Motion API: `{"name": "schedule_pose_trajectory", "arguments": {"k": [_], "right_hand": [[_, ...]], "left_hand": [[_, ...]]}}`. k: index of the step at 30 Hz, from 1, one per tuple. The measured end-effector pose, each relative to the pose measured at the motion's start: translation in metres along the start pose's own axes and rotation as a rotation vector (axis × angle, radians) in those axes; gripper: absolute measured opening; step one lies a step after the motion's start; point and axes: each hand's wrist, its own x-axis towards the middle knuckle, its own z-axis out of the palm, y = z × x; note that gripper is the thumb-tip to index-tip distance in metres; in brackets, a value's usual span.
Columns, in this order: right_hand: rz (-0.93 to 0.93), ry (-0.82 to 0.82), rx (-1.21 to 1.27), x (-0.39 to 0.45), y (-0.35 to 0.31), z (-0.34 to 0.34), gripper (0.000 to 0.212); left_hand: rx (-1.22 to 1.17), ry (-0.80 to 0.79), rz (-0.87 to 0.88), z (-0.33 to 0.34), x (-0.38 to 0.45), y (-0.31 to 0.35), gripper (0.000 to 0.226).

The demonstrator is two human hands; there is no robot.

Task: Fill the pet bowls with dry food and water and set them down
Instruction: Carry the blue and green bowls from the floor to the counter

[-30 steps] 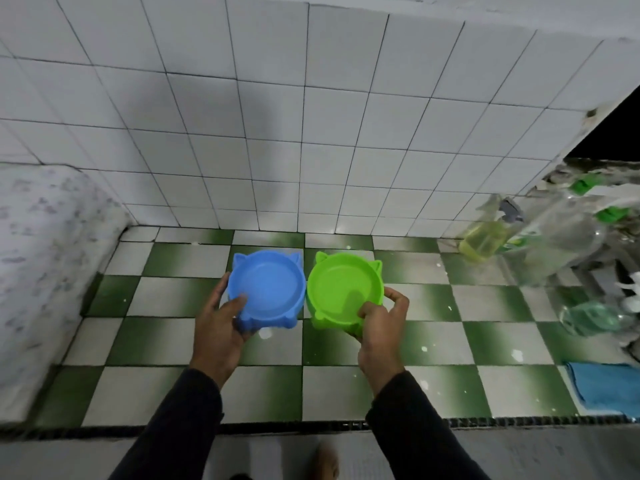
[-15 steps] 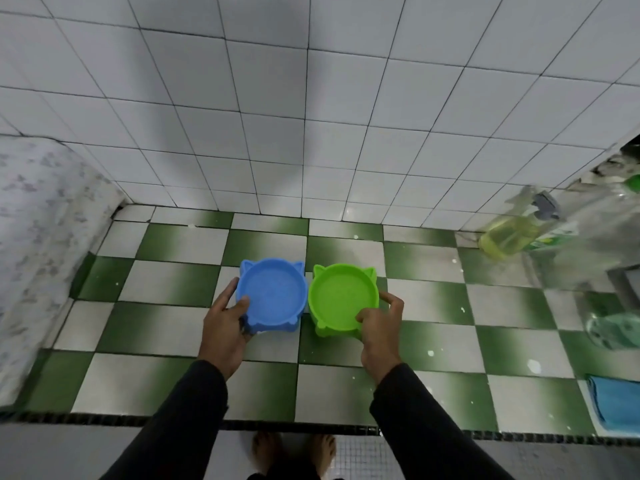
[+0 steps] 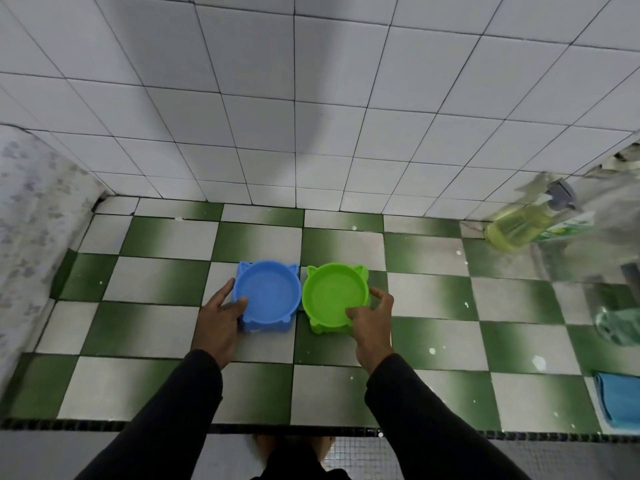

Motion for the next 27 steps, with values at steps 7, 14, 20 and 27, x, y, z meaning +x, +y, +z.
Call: {"name": "schedule_pose_trajectory", "arguments": {"k": [7,14,20,27], "right_hand": [[-0.094,0.009,-0.198,0.005,0.006,-0.002,0.050],[-0.298,0.125,-0.440,0.008,0.006,0.003,0.015],[-0.347,0.164,-0.617,0.013,0.013,-0.004,0.013],[-0.386,0.132,-0.706,0.017,0.017,-0.007,0.005]], "left_hand": [[0.396,0.060,0.182,-0.002,0.006,-0.005,0.052],[0.555,0.029,0.277,-0.006,0.021,-0.010,0.044],[0.670,0.047,0.303,-0.009,0.028,-0.013,0.016],[0.711,0.035,0.291,-0.016,0.036,-0.017,0.028]]}}
